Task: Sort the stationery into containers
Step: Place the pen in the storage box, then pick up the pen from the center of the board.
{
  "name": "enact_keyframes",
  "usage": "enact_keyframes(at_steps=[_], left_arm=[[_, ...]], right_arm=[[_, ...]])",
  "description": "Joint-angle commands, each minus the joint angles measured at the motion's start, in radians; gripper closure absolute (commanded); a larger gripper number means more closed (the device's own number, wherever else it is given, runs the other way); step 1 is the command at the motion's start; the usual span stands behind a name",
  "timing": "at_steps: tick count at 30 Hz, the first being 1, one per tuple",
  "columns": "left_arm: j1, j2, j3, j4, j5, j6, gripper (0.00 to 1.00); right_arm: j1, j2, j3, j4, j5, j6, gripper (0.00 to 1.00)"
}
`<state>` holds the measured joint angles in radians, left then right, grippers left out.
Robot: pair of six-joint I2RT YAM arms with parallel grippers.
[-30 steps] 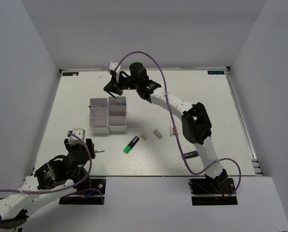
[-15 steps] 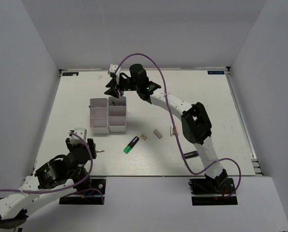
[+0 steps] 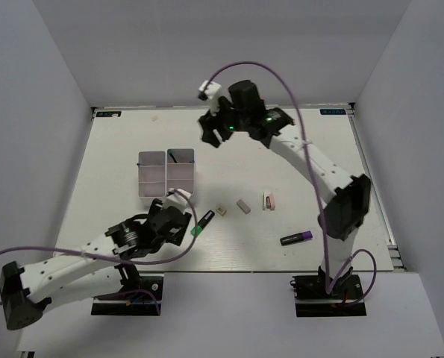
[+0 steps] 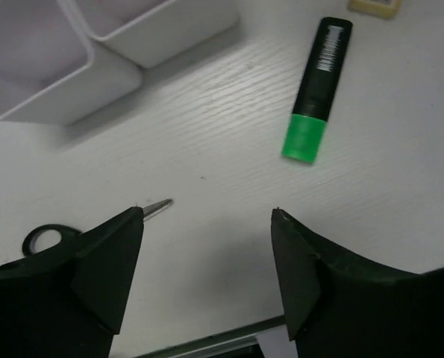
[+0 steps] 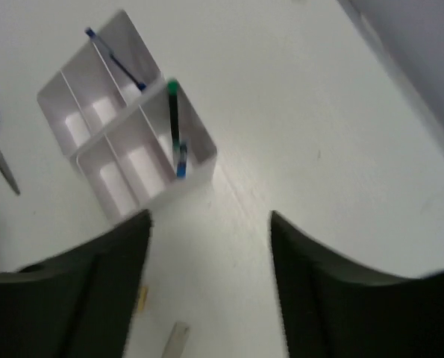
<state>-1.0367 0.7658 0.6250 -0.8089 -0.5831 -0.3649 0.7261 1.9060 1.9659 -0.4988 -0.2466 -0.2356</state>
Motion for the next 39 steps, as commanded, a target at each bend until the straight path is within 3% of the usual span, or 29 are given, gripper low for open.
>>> enact_keyframes(at_steps=[1,4,5,6,7,8,11,16,28,33,34,37,39], left_arm=[[0.004,0.161,0.048,0.169,0.161,0.038,0.19],[0.035,0.312,0.084,0.243,0.274,0.052,0.18],[0.043,0.361,0.09,0.273,0.29,0.052,0.2],[0.059,0.383,0.097,0.312,0.324,0.055,0.22],[0.067,0.418,0.1,0.326,0.341,0.061,0.23],[0.095,0.453,0.105,0.342,0.356,0.07,0.23],[0.136,0.538,0.131,0.387,0.407,0.089,0.25],[0.168,0.628,0.157,0.439,0.482,0.106,0.27],[0.213,0.77,0.194,0.488,0.534,0.136,0.36],[0.219,0.8,0.18,0.491,0.514,0.139,0.5],[0.219,0.802,0.176,0.487,0.508,0.141,0.58],[0.218,0.811,0.162,0.485,0.497,0.141,0.68],[0.221,0.813,0.157,0.479,0.497,0.138,0.8]], right_arm=[[-0.12,-0.064,-0.129,-0.401,0.04,0.066,0.39],[-0.241,-0.199,-0.372,-0.425,-0.11,0.172,0.96],[-0.26,-0.231,-0.428,-0.341,-0.159,0.185,0.96],[-0.307,-0.257,-0.593,-0.304,-0.181,0.215,0.91],[-0.316,-0.284,-0.637,-0.27,-0.189,0.219,0.84],[-0.338,-0.347,-0.701,-0.248,-0.233,0.223,0.67],[-0.378,-0.406,-0.795,-0.186,-0.297,0.263,0.57],[-0.424,-0.467,-0.889,-0.115,-0.333,0.282,0.56],[-0.493,-0.492,-0.915,-0.087,-0.402,0.297,0.56],[-0.516,-0.499,-0.924,-0.081,-0.424,0.306,0.56],[-0.519,-0.502,-0.927,-0.077,-0.427,0.308,0.56],[-0.53,-0.506,-0.93,-0.075,-0.444,0.314,0.56],[-0.536,-0.507,-0.934,-0.073,-0.454,0.317,0.56]])
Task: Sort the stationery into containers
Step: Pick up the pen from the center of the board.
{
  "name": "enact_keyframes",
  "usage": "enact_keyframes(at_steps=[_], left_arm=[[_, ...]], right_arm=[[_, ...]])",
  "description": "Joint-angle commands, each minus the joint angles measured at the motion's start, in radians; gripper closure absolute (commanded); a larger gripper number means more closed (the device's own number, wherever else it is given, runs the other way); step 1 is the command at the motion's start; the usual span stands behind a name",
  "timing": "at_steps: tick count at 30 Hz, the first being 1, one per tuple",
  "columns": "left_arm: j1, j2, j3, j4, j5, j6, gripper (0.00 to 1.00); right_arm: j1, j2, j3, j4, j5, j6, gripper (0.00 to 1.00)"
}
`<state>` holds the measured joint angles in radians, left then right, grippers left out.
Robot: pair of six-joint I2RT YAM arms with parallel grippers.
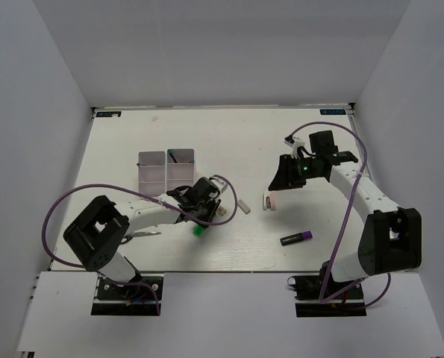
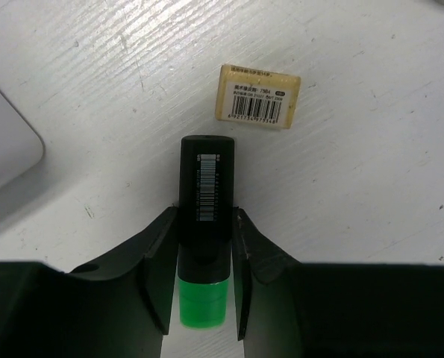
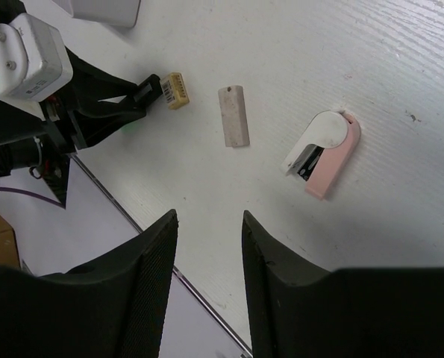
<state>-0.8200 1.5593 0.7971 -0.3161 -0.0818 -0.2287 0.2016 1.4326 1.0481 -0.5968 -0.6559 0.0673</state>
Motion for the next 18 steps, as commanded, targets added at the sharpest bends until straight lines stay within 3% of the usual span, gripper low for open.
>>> enact_keyframes(at_steps=[1,4,5,7,9,10,14,15,18], left_arm=[[0.004,0.016,-0.021,-0.014,-0.003,0.002,0.85],[-0.004,-0.014,-0.015,-0.02,0.019,-0.011,0.99],[-0.02,-0.045,-0.012,-0.023,0.036,-0.014,0.99],[-0.034,-0.083,-0.006,-0.032,0.042,-0.015,0.99],[-0.06,-0.165,0.03,-0.064,0.034,-0.015,0.99],[-0.061,-0.207,0.04,-0.072,0.027,-0.015,0.99],[-0.035,-0.355,0.08,-0.094,-0.048,0.002,0.99],[0.004,-0.396,0.073,-0.09,-0.099,0.005,0.99],[0.112,-0.493,0.015,-0.023,-0.157,0.003,0.99]], right_arm=[[-0.016,-0.035,-0.016,0.026,-0.051,0.012,0.56],[-0.024,-0.038,-0.02,0.026,-0.059,0.009,0.49],[-0.036,-0.04,-0.022,0.025,-0.07,-0.003,0.38],[-0.034,-0.041,-0.023,0.014,-0.093,-0.021,0.27],[-0.036,-0.043,-0.023,0.015,-0.111,-0.041,0.25],[-0.039,-0.044,-0.023,0.012,-0.122,-0.05,0.28],[-0.044,-0.044,-0.026,0.005,-0.191,-0.092,0.56],[-0.045,-0.043,-0.026,0.003,-0.2,-0.096,0.69],[-0.047,-0.041,-0.031,0.003,-0.223,-0.118,0.91]])
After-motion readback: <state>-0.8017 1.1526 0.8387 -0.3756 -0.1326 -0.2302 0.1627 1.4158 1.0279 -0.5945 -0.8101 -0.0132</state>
